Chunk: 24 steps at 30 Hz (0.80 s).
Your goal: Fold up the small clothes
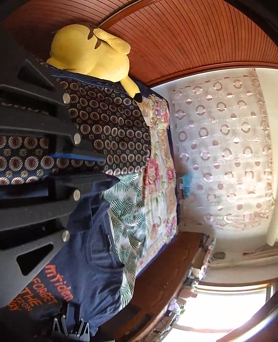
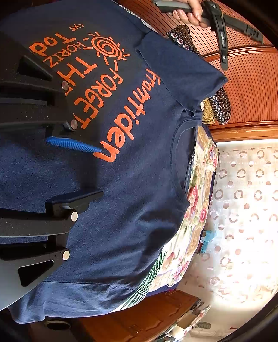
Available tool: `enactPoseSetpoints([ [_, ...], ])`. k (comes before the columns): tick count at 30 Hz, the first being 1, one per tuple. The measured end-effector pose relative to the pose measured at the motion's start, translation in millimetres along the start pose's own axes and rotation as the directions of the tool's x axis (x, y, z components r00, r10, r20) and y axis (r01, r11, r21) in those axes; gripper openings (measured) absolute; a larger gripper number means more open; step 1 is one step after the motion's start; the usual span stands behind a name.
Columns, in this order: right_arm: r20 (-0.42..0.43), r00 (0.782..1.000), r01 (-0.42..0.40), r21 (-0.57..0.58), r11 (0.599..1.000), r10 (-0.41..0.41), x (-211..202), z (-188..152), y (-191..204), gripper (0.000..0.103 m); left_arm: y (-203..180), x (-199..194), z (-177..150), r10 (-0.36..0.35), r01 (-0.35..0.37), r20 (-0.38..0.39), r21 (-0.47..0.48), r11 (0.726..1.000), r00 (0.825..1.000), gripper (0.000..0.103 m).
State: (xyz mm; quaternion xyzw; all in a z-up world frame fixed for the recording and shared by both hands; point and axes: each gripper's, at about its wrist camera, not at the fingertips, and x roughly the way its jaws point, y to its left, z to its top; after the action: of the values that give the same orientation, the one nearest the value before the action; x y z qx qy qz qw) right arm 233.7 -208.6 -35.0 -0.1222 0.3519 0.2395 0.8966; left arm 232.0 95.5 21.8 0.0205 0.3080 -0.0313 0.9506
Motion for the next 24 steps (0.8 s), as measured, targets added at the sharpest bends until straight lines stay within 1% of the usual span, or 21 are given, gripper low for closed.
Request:
enactPoseSetpoints([
  [2,0.0,1.0,0.0,0.0,1.0,0.0,0,0,0,0.037,-5,-14,-5,-0.043,0.043,0.027,0.009,0.999,0.999,0.027],
  [4,0.0,1.0,0.0,0.0,1.0,0.0,0,0,0,0.037,-13,-29,-14,-0.088,0.087,0.054,0.019,0.996,0.995,0.047],
  [5,0.0,1.0,0.001,-0.001,1.0,-0.001,0,0,0,0.037,-16,-35,-18,-0.104,0.102,0.064,0.024,0.994,0.993,0.048],
  [6,0.0,1.0,0.001,-0.001,1.0,-0.001,0,0,0,0.037,-21,-42,-25,-0.123,0.121,0.069,0.035,0.992,0.99,0.053],
  [7,0.0,1.0,0.002,-0.002,1.0,-0.002,0,0,0,0.037,-25,-44,-29,-0.128,0.125,0.069,0.041,0.991,0.989,0.064],
  [8,0.0,1.0,0.003,-0.002,1.0,-0.003,1,0,1,0.037,-30,-48,-34,-0.132,0.128,0.07,0.05,0.99,0.989,0.069],
  [9,0.0,1.0,0.004,-0.001,1.0,-0.004,1,0,1,0.038,-35,-51,-42,-0.136,0.132,0.07,0.055,0.99,0.988,0.079],
  [10,0.0,1.0,0.004,-0.002,1.0,-0.004,1,0,1,0.038,-38,-54,-46,-0.143,0.139,0.073,0.054,0.989,0.987,0.082],
  [13,0.0,1.0,0.009,-0.002,1.0,-0.009,1,0,1,0.039,-47,-58,-65,-0.179,0.176,0.063,0.044,0.983,0.982,0.082],
  [17,-0.001,1.0,0.011,0.002,1.0,-0.011,2,0,0,0.041,-60,-55,-86,-0.185,0.185,0.018,0.016,0.983,0.983,0.082],
  [21,0.0,1.0,0.016,0.001,1.0,-0.016,2,0,0,0.042,-67,-53,-102,-0.194,0.194,-0.008,0.004,0.981,0.981,0.082],
  [24,0.0,1.0,0.026,0.021,0.999,-0.026,1,-1,-2,0.042,-72,-57,-112,-0.194,0.194,-0.009,-0.011,0.981,0.981,0.082],
])
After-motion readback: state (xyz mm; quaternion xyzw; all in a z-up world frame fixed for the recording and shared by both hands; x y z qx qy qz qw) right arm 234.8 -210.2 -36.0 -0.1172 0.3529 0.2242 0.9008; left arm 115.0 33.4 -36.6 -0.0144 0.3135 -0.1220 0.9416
